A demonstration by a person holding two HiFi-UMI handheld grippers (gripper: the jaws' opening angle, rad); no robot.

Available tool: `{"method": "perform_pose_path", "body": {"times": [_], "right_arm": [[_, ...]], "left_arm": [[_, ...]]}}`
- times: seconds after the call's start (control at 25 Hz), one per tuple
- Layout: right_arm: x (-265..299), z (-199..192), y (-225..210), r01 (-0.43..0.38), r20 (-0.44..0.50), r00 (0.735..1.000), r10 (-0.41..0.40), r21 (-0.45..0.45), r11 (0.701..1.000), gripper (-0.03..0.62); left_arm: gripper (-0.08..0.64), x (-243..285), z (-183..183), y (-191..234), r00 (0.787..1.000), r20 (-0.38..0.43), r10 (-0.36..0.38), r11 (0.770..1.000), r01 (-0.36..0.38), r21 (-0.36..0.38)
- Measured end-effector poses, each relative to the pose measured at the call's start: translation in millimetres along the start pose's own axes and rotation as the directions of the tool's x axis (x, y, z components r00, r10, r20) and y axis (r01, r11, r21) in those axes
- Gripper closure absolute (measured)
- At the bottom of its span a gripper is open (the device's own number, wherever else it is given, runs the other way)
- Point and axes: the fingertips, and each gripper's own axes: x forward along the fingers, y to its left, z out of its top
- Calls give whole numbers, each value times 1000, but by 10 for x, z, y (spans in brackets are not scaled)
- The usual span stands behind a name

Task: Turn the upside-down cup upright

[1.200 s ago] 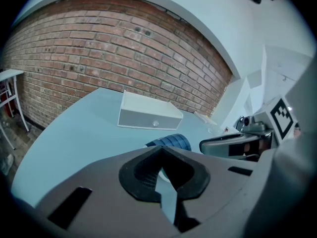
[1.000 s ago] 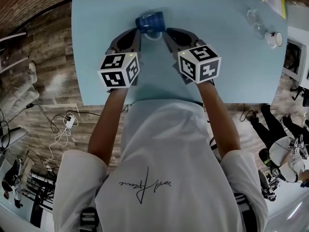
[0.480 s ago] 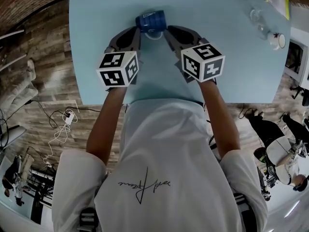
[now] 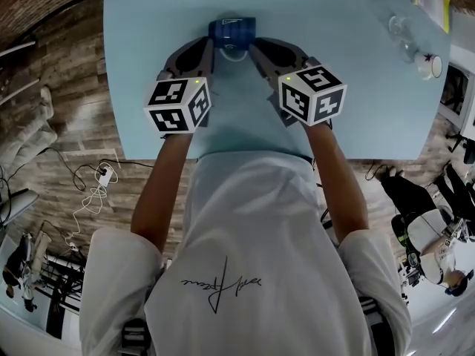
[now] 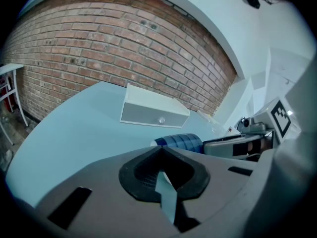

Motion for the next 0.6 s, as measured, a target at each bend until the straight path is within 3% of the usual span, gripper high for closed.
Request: {"method": "perform_pose_path", "body": {"times": [0.6], "right_arm": [[20,-12,43,-31,5,1000,30,41,999,569]], "left_arm": [[551,11,-17,47,1000,-9,6,1000,-6,-2]]}}
